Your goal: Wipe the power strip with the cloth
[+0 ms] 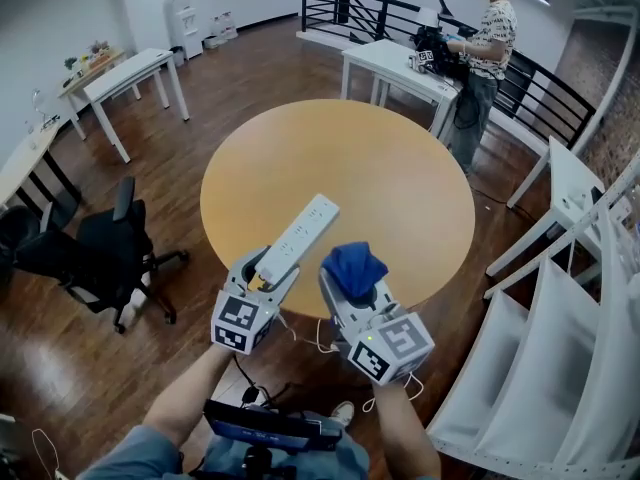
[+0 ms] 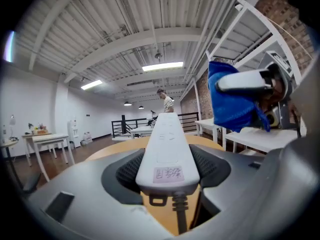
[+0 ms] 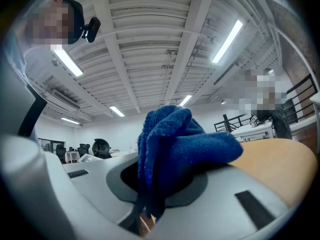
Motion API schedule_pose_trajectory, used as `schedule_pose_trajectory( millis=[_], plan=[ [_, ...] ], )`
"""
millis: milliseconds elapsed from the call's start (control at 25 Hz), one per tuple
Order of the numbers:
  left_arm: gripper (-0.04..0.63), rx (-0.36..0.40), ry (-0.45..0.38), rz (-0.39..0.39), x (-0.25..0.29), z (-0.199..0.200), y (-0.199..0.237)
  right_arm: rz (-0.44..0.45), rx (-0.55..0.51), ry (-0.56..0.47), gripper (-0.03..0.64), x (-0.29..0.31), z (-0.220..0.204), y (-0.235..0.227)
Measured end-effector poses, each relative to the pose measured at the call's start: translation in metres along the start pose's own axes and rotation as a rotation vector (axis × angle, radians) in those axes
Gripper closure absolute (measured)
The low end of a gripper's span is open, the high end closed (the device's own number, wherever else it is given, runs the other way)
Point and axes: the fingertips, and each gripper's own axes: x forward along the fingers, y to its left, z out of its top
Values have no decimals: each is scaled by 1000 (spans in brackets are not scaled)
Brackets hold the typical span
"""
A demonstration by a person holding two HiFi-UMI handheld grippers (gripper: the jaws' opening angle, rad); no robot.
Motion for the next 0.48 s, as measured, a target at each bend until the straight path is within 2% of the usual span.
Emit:
schedule_pose_trajectory(
  millis=[200,360,480],
  plan=[
    [304,52,-89,-11,-18,44,-10,9,-20,-13,552,-3,9,7],
    [304,68,-101,-14,-26,60,-21,18,-36,-29,552,-6,19,15],
    [304,111,-111,-29,-29,63,-28,46,-35,-63,552,-7,36,27]
  ],
)
